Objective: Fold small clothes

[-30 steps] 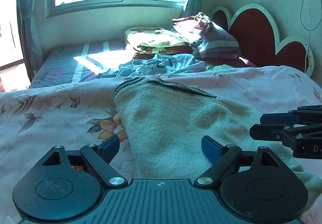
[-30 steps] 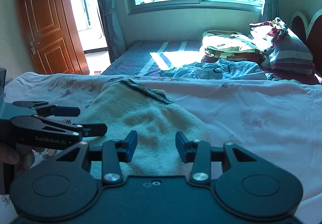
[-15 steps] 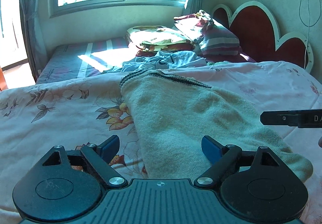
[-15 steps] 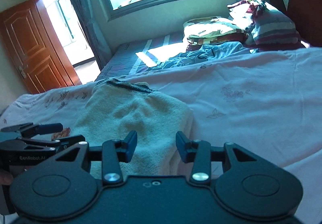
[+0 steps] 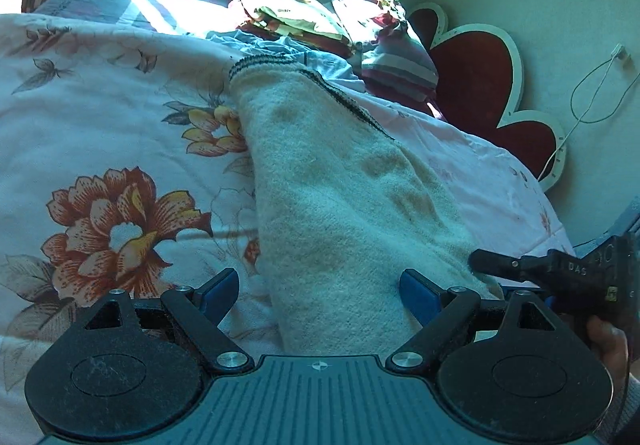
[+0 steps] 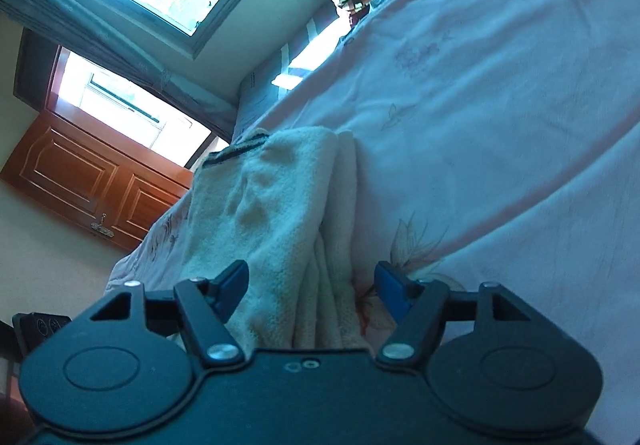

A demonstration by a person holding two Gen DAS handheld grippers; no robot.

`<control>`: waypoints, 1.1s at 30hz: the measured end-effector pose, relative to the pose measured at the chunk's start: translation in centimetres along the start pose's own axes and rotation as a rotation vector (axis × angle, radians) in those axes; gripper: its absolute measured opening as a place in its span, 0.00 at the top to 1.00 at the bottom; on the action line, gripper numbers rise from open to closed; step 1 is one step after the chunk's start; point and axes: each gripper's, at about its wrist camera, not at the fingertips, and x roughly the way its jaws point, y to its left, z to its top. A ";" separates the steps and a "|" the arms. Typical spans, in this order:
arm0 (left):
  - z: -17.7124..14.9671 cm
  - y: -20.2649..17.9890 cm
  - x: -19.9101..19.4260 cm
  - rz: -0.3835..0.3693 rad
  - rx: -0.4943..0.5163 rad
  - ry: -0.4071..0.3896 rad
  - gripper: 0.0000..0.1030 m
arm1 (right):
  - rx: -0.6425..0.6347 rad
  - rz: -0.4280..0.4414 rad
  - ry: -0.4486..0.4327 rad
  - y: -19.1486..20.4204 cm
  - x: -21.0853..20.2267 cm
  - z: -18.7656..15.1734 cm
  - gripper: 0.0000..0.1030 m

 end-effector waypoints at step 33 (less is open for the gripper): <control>0.7 -2.8 -4.3 -0.063 0.171 -0.077 0.53 | -0.245 0.082 -0.060 8.6 -2.5 -1.7 0.72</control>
